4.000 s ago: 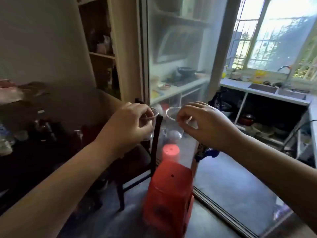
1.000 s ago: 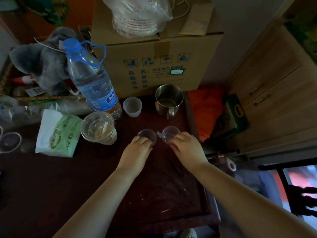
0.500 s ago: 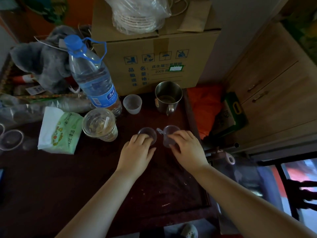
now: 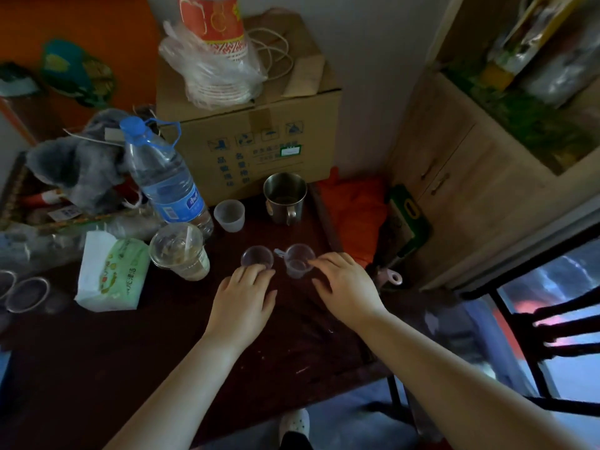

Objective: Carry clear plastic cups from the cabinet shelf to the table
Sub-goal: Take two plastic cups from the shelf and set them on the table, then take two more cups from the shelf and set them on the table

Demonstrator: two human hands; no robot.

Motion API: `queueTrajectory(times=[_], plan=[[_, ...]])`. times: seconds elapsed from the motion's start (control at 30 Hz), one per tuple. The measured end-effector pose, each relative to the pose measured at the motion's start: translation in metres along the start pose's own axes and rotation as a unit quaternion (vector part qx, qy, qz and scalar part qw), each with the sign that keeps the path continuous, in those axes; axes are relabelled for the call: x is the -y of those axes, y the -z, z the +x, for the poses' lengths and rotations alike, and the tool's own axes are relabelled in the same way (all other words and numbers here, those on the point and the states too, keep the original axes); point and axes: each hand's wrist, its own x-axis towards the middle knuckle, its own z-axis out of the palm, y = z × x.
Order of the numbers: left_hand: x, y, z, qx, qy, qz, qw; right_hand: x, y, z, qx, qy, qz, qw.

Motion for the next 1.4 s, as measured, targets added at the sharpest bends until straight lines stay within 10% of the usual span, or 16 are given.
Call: queueTrajectory(times=[0.57,1.4], plan=[[-0.322,0.134,-0.097,-0.085,-0.317,-0.036,0.944,-0.013,0.256,-0.322,-0.273,-0.123,-0.114,0.947],[-0.894,0.204,-0.541,0.052,-0.805,-0.241,0.539,0.067,0.459,-1.007,-0.503,-0.554,-0.306,0.589]])
